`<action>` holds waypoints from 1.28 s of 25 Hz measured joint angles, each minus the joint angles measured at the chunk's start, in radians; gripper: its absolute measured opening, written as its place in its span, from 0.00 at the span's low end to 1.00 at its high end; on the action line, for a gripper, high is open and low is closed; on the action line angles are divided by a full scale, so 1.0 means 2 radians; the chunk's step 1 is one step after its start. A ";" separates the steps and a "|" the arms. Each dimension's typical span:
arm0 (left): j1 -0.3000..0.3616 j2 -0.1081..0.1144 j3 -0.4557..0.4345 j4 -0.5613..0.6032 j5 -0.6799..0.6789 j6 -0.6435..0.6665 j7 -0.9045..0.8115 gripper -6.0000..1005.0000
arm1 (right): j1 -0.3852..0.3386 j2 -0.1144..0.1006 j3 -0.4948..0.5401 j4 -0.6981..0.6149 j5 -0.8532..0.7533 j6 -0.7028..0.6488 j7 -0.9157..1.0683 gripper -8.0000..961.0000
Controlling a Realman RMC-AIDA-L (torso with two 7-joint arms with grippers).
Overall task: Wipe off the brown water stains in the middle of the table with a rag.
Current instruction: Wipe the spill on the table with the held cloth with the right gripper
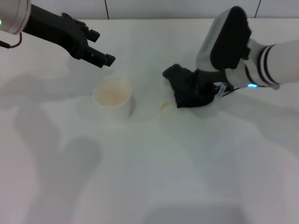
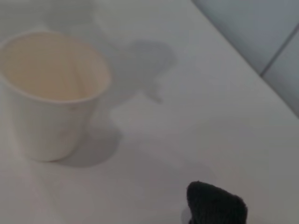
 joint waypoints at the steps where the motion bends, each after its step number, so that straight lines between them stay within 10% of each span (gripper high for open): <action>1: 0.000 0.000 0.000 0.000 0.000 0.000 0.000 0.87 | -0.001 0.000 0.002 0.000 0.000 0.001 0.000 0.12; 32: -0.005 0.000 0.000 0.000 0.006 -0.010 -0.004 0.87 | -0.010 -0.001 -0.014 -0.125 0.007 -0.276 -0.005 0.12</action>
